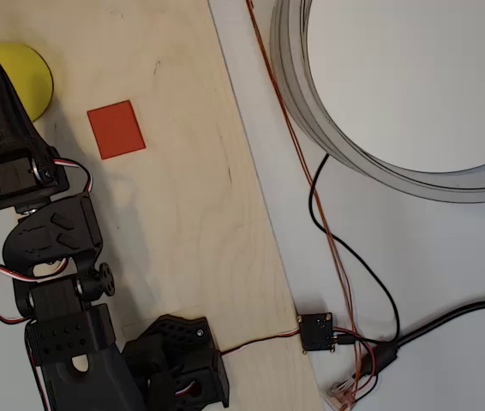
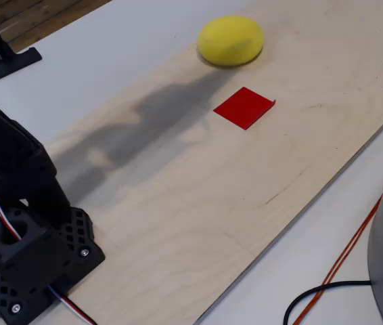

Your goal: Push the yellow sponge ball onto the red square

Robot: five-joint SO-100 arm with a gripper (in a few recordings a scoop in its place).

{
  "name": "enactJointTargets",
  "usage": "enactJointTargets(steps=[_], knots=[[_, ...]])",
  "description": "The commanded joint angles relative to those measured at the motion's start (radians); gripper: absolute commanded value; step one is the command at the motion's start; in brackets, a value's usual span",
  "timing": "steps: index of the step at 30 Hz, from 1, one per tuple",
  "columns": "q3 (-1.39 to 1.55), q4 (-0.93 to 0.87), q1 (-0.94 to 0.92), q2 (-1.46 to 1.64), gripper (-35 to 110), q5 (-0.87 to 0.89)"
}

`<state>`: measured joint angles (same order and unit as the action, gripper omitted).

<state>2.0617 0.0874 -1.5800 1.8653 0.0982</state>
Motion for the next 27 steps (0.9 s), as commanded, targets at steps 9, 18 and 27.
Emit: enactJointTargets(steps=[9, 18, 27], knots=[[-0.192, -0.215, 0.144, -0.161, 8, 0.081], [-0.462, -0.449, 0.158, -0.291, 10, 0.057], [-0.769, -0.611, 0.173, -0.511, 12, 0.054]])
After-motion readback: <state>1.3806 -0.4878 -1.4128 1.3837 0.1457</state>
